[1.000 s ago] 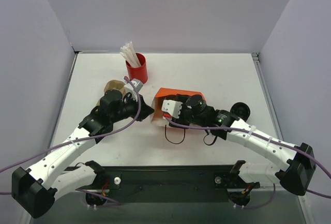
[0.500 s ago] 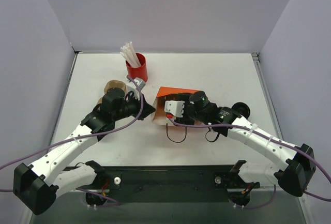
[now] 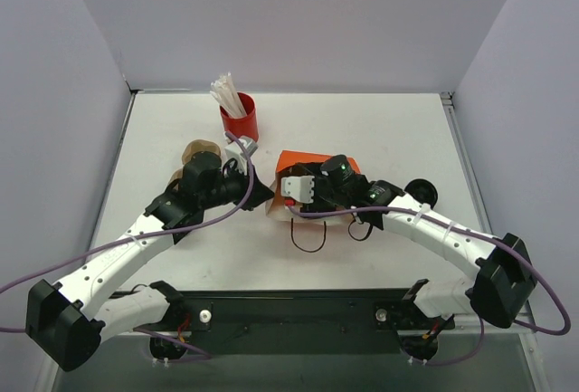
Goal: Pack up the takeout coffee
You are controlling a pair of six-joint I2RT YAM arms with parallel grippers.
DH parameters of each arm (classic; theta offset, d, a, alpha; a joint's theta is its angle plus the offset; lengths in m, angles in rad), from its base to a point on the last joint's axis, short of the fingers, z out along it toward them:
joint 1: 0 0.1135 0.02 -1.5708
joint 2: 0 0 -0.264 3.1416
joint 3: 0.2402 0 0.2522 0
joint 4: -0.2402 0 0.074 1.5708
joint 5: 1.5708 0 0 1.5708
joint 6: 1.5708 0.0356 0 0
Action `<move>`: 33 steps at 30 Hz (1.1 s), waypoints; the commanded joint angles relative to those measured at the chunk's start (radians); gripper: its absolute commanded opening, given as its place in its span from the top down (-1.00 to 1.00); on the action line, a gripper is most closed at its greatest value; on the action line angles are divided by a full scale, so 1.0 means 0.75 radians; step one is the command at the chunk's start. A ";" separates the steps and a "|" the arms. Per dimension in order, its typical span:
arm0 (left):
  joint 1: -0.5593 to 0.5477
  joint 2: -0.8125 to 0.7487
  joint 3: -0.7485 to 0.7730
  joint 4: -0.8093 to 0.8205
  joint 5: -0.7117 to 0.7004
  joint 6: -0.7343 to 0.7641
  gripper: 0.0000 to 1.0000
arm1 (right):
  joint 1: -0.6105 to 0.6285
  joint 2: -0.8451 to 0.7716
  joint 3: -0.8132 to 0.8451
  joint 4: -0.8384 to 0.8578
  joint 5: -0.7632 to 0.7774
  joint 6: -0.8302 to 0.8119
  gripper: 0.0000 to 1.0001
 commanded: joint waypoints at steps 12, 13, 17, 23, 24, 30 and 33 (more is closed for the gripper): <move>-0.001 0.011 0.106 -0.071 0.044 -0.035 1.00 | -0.037 0.042 -0.130 0.232 0.011 -0.118 0.21; -0.001 0.011 0.104 -0.075 0.044 -0.035 1.00 | -0.037 0.042 -0.136 0.238 0.013 -0.118 0.21; -0.001 0.005 0.104 -0.093 0.034 -0.033 1.00 | -0.037 0.044 -0.124 0.242 0.042 -0.120 0.21; -0.001 0.001 0.075 -0.091 0.005 -0.003 1.00 | -0.033 -0.030 -0.034 0.120 0.052 -0.135 0.21; -0.001 0.001 0.071 -0.085 0.003 0.002 1.00 | -0.035 -0.042 -0.034 0.113 0.064 -0.137 0.21; -0.003 0.009 0.075 -0.073 -0.003 0.008 1.00 | -0.039 -0.091 -0.038 0.021 0.085 -0.169 0.23; -0.003 0.011 0.083 -0.075 -0.005 0.016 1.00 | -0.053 -0.108 -0.064 0.019 0.105 -0.170 0.23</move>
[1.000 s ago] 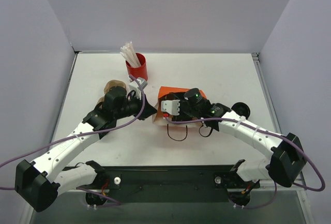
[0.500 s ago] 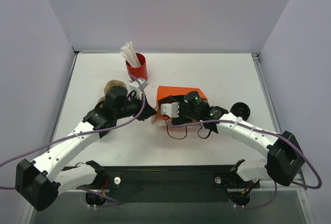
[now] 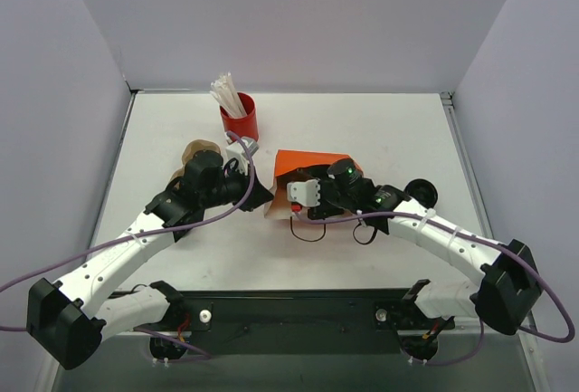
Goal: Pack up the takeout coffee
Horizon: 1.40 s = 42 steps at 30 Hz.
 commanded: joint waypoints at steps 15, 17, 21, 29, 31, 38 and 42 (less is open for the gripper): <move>-0.005 0.025 0.077 0.017 0.048 -0.015 1.00 | -0.123 -0.006 -0.016 0.145 -0.079 -0.054 0.23; -0.007 0.027 0.089 0.009 0.046 -0.021 1.00 | -0.125 -0.012 -0.038 0.181 -0.085 -0.044 0.23; -0.005 0.037 0.101 0.003 0.046 -0.052 1.00 | -0.129 -0.019 -0.111 0.301 -0.107 -0.037 0.23; -0.003 0.056 0.112 0.000 0.054 -0.082 1.00 | -0.139 0.016 -0.187 0.444 -0.136 0.004 0.25; -0.003 0.058 0.114 0.000 0.052 -0.084 1.00 | -0.141 0.041 -0.191 0.455 -0.122 0.002 0.26; -0.003 0.072 0.140 -0.038 0.046 -0.078 1.00 | -0.178 0.143 -0.191 0.551 -0.126 0.024 0.25; -0.003 0.080 0.134 -0.045 0.050 -0.086 1.00 | -0.213 0.180 -0.195 0.596 -0.130 0.063 0.13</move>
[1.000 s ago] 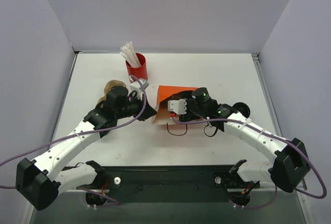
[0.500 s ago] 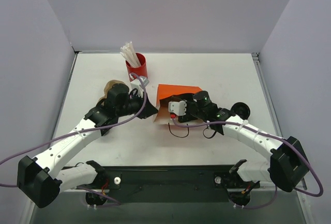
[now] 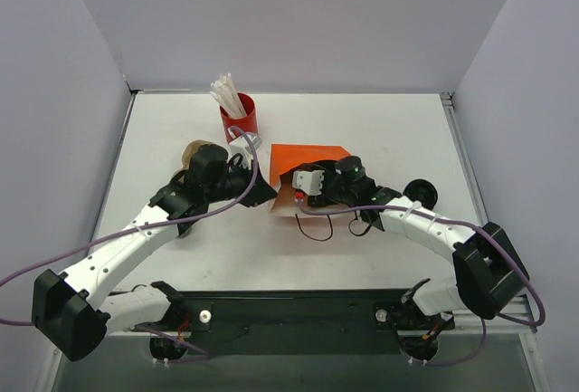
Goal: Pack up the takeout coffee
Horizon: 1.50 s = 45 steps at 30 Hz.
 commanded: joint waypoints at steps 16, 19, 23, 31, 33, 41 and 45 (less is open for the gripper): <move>0.005 0.019 0.075 -0.053 0.035 -0.010 1.00 | -0.083 0.083 0.012 0.015 -0.009 0.109 -0.32; 0.007 0.015 0.077 -0.057 0.031 -0.008 1.00 | -0.087 0.065 0.010 -0.024 -0.019 0.124 -0.39; 0.007 0.017 0.079 -0.055 0.031 -0.007 1.00 | -0.091 0.071 0.022 -0.036 -0.024 0.126 -0.43; 0.007 0.015 0.079 -0.051 0.042 -0.020 1.00 | -0.095 0.134 0.050 -0.022 0.005 0.150 -0.36; 0.007 0.017 0.079 -0.055 0.044 -0.024 1.00 | -0.093 0.155 0.059 -0.022 0.013 0.156 -0.33; 0.009 0.019 0.075 -0.051 0.054 -0.044 1.00 | -0.095 0.195 0.057 0.031 0.052 0.179 -0.29; 0.011 0.024 0.079 -0.049 0.060 -0.050 1.00 | -0.087 0.230 0.061 0.068 0.095 0.191 -0.29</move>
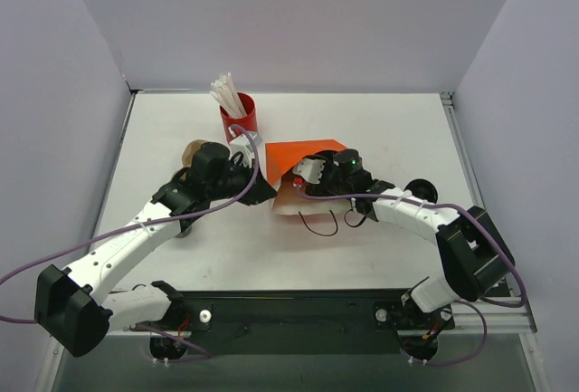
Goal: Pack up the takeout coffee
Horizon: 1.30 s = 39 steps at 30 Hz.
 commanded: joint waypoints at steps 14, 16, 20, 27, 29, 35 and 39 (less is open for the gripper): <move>-0.002 -0.001 0.054 -0.015 0.078 -0.041 1.00 | -0.015 0.188 0.094 0.040 0.129 0.216 -0.24; -0.002 -0.003 0.056 -0.017 0.076 -0.039 1.00 | -0.015 0.198 0.108 0.044 0.137 0.237 -0.29; -0.002 -0.001 0.074 -0.027 0.072 -0.033 1.00 | -0.015 0.202 0.128 0.034 0.141 0.255 -0.42; -0.002 -0.005 0.087 -0.037 0.068 -0.035 1.00 | -0.015 0.145 0.153 -0.013 0.133 0.265 -0.66; -0.002 -0.003 0.097 -0.049 0.057 -0.035 1.00 | -0.015 0.108 0.175 -0.043 0.141 0.280 -0.67; -0.002 0.054 0.228 -0.235 0.019 -0.063 1.00 | 0.000 0.010 0.259 -0.284 0.186 0.364 -0.68; 0.000 0.079 0.273 -0.338 0.014 -0.076 1.00 | 0.010 -0.037 0.308 -0.477 0.221 0.407 -0.63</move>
